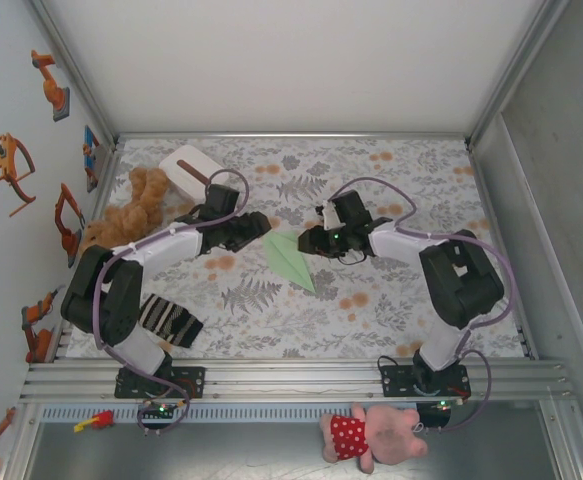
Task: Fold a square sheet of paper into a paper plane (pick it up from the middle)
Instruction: Turn over the paper at the center of the table.
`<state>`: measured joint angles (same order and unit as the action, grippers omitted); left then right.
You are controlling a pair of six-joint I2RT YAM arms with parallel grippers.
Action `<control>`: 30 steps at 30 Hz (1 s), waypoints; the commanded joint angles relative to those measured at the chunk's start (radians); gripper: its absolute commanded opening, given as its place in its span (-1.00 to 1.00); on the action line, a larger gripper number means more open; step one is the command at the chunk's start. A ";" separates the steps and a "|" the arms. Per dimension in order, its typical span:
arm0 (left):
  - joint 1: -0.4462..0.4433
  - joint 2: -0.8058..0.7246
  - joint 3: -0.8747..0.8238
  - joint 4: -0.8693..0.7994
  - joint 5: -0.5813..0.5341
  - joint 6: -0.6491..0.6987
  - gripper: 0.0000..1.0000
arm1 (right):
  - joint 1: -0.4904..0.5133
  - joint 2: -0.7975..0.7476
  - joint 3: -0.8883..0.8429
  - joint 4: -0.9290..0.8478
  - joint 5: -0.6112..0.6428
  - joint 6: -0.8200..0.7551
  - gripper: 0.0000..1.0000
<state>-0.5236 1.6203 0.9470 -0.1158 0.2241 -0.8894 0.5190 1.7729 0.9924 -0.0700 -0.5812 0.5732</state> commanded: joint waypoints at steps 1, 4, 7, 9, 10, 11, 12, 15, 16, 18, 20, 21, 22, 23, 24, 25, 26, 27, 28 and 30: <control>-0.009 -0.038 -0.034 0.071 -0.030 -0.073 0.29 | -0.002 0.054 0.043 -0.044 -0.055 -0.085 -0.25; -0.015 -0.047 -0.045 0.074 -0.031 -0.074 0.34 | -0.002 0.073 0.045 -0.013 -0.076 -0.083 -0.28; -0.015 -0.055 -0.052 0.078 -0.016 -0.071 0.41 | -0.002 0.085 0.059 -0.008 -0.078 -0.092 -0.33; -0.014 -0.059 -0.060 0.086 -0.001 -0.065 0.44 | -0.002 0.097 0.068 -0.007 -0.081 -0.104 -0.40; -0.015 -0.063 -0.062 0.088 0.005 -0.062 0.47 | -0.002 0.103 0.073 -0.008 -0.079 -0.109 -0.45; -0.014 -0.067 -0.066 0.095 0.011 -0.057 0.49 | -0.002 0.107 0.077 -0.006 -0.081 -0.114 -0.52; -0.014 -0.073 -0.071 0.100 0.016 -0.053 0.51 | -0.003 0.113 0.080 -0.004 -0.085 -0.117 -0.58; -0.014 -0.094 -0.087 0.113 0.025 -0.042 0.62 | -0.003 0.123 0.080 0.028 -0.104 -0.113 -0.80; -0.014 -0.099 -0.094 0.121 0.029 -0.038 0.65 | -0.002 0.125 0.081 0.041 -0.112 -0.110 -0.89; -0.010 -0.113 -0.113 0.146 0.043 -0.031 0.72 | -0.002 0.121 0.082 0.069 -0.115 -0.097 -0.97; -0.002 -0.126 -0.137 0.178 0.060 -0.027 0.77 | -0.003 0.105 0.082 0.086 -0.098 -0.083 -1.00; 0.002 -0.133 -0.153 0.206 0.074 -0.030 0.79 | -0.004 0.088 0.080 0.094 -0.083 -0.074 -1.00; 0.007 -0.138 -0.168 0.236 0.089 -0.031 0.81 | -0.004 0.073 0.077 0.106 -0.076 -0.063 -1.00; 0.014 -0.143 -0.184 0.271 0.110 -0.036 0.84 | -0.005 0.055 0.074 0.120 -0.071 -0.046 -1.00; 0.020 -0.145 -0.199 0.308 0.133 -0.043 0.86 | -0.007 0.035 0.072 0.134 -0.062 -0.028 -1.00; 0.025 -0.145 -0.210 0.341 0.157 -0.050 0.88 | -0.007 0.018 0.071 0.145 -0.054 -0.009 -1.00; 0.031 -0.144 -0.222 0.380 0.188 -0.064 0.89 | -0.007 -0.001 0.072 0.162 -0.050 0.018 -1.00; 0.036 -0.141 -0.231 0.422 0.221 -0.075 0.90 | -0.007 -0.016 0.074 0.180 -0.049 0.042 -1.00; 0.038 -0.140 -0.238 0.453 0.248 -0.086 0.90 | -0.007 -0.029 0.073 0.202 -0.048 0.070 -1.00; 0.038 -0.134 -0.250 0.513 0.302 -0.110 0.91 | -0.007 -0.047 0.069 0.255 -0.047 0.135 -1.00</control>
<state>-0.4889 1.5009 0.7082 0.2413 0.4026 -0.9585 0.5182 1.7844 1.0519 0.0757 -0.6411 0.6022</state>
